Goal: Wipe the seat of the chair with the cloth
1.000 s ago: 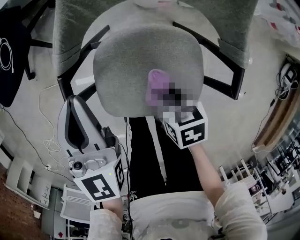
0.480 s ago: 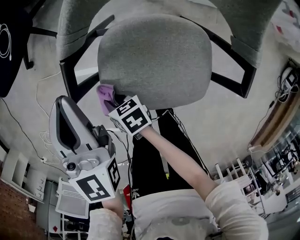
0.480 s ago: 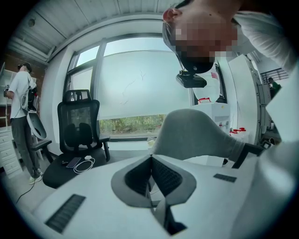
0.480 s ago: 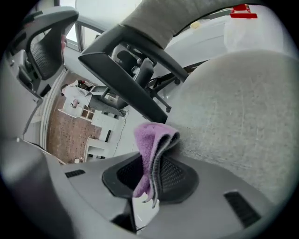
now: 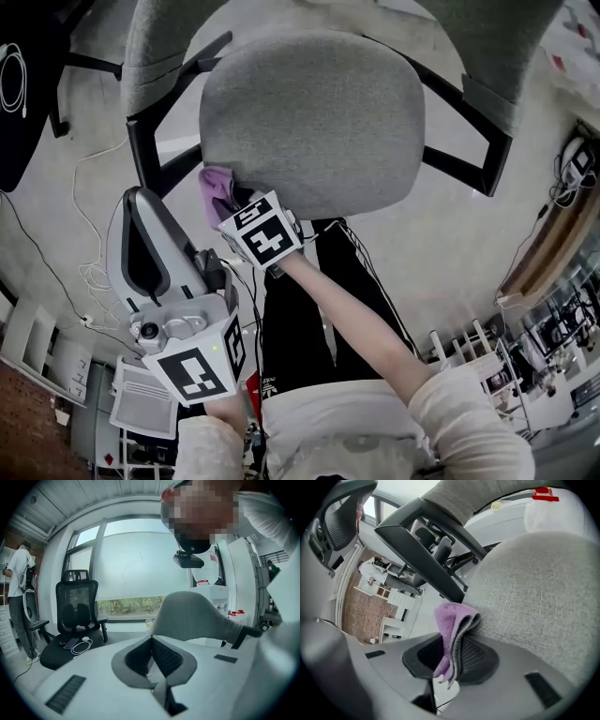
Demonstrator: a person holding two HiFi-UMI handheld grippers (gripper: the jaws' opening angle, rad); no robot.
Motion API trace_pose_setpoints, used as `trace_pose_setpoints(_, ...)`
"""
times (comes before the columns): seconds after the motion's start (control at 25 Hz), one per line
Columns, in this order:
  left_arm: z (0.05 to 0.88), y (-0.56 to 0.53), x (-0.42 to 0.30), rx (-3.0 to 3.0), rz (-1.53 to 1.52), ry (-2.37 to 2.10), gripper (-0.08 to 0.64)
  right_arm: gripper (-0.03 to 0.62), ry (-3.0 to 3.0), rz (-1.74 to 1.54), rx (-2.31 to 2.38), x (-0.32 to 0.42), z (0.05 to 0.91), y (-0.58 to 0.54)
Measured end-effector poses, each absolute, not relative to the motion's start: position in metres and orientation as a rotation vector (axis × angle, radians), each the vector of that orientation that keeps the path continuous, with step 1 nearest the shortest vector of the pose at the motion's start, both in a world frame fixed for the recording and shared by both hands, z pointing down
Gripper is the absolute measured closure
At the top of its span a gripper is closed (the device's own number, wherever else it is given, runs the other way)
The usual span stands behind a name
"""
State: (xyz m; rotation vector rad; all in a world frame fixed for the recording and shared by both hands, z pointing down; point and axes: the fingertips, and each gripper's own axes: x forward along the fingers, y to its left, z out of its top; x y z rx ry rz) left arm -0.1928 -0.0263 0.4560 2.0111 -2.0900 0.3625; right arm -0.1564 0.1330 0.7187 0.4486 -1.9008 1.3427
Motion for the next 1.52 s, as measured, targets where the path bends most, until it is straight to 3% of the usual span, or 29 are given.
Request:
trace_pose_setpoints(0.32, 0.457, -0.027, -0.184, 2.036, 0.364, -2.064, 0.548, 0.505, -1.879, 1.325, 0.526, -0.103, 0.716, 0.132)
trace_pose_setpoints(1.04, 0.450, -0.048, -0.131, 2.190, 0.376, -1.936, 0.548, 0.505, -1.605, 1.043, 0.856, 0.170, 0.712, 0.110)
trace_pose_setpoints(1.52, 0.436, -0.049, -0.114, 2.233, 0.367, -1.913, 0.548, 0.505, -1.465, 0.933, 0.924, 0.241, 0.710, 0.108)
